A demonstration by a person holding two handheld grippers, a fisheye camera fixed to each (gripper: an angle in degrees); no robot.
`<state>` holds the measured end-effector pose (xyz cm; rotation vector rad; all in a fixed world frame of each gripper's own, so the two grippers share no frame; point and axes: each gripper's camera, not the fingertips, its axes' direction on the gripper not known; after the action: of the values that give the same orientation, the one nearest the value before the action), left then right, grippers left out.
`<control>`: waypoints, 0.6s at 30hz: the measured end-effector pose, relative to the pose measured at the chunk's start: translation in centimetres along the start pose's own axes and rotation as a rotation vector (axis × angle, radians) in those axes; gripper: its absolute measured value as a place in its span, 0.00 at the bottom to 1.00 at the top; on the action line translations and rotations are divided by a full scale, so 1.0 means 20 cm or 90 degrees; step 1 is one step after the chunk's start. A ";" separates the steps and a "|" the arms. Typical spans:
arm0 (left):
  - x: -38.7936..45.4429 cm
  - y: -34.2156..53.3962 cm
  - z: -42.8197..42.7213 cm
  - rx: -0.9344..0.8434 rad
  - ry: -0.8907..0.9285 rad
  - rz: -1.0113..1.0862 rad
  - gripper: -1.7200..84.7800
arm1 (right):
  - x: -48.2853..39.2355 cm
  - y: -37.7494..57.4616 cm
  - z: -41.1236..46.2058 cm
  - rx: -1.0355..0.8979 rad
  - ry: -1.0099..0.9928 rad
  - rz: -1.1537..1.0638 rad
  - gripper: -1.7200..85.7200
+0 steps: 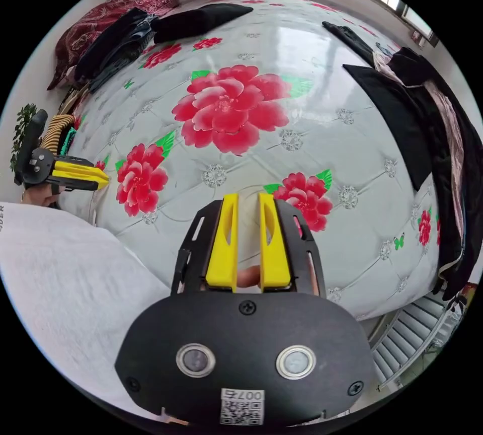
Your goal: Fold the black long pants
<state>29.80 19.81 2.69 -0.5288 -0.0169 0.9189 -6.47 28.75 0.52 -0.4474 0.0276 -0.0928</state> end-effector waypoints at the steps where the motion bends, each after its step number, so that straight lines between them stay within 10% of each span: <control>1: 0.01 0.00 0.00 0.000 -0.014 0.000 0.06 | 0.02 0.00 -0.01 -0.002 -0.036 -0.014 0.12; 12: -0.13 -0.02 -0.06 -0.001 -0.008 -0.120 0.06 | 1.29 0.48 -0.82 0.284 0.304 0.389 0.14; 18: -0.20 -0.02 -0.06 -0.026 -0.023 -0.169 0.06 | 2.03 0.78 -1.12 0.230 0.422 0.524 0.16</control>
<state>27.92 16.10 2.52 -0.5337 -0.1360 0.6703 34.22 29.22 -26.77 -0.0026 0.8274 0.5623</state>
